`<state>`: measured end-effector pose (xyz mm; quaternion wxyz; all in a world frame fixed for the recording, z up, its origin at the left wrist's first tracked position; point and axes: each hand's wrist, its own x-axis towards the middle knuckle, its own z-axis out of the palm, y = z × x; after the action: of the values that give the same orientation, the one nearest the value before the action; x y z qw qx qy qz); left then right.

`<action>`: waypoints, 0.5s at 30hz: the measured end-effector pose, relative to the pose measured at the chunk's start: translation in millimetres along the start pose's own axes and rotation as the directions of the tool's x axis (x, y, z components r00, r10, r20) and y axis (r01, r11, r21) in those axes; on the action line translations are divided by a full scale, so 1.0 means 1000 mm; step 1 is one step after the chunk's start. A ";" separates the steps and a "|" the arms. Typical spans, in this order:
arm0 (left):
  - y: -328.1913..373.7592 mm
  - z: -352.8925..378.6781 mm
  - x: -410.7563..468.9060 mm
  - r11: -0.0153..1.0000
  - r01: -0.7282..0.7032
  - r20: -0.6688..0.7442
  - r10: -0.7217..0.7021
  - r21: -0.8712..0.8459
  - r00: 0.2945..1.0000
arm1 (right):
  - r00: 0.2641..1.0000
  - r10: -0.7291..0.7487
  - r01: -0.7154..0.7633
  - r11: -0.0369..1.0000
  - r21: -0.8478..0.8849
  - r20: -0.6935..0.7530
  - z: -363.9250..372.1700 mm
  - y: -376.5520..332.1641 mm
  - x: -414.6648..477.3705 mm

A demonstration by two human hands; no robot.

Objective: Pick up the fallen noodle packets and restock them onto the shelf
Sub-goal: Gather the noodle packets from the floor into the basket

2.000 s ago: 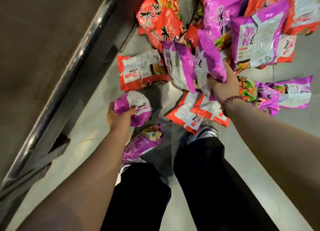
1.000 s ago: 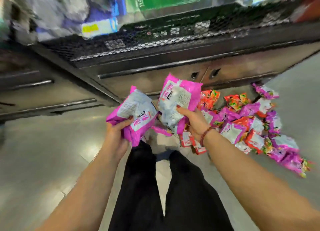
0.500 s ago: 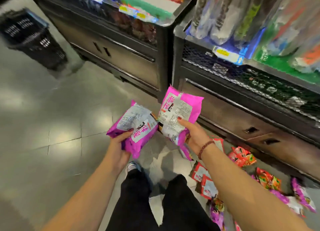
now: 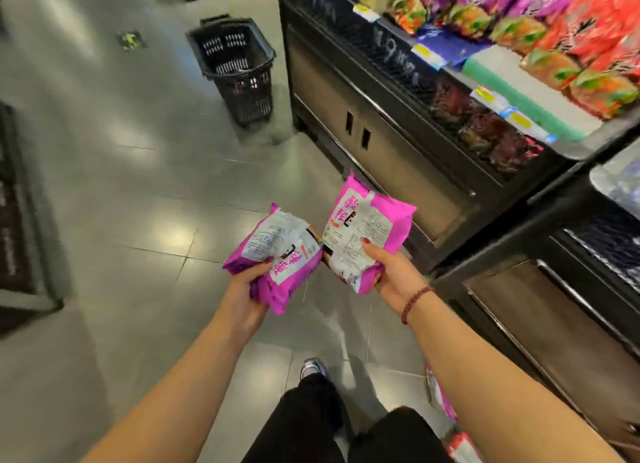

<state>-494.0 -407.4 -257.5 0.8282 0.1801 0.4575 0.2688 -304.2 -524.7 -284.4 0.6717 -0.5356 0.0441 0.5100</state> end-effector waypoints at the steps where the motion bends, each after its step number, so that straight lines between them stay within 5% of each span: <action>1: 0.014 -0.003 0.006 1.000 -0.016 -0.002 0.016 -0.002 1.000 | 1.000 -0.008 0.009 1.000 -0.024 0.010 0.016 -0.003 0.008; 15: 0.148 -0.007 0.119 0.978 -0.164 -0.163 0.143 -0.129 0.976 | 0.990 0.100 -0.075 0.971 -0.225 0.103 0.178 -0.047 0.165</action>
<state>-489.7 -217.3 -258.7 0.7782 0.1346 0.4839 0.3770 -278.0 -278.8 -276.7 0.5863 -0.5746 -0.0276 0.5704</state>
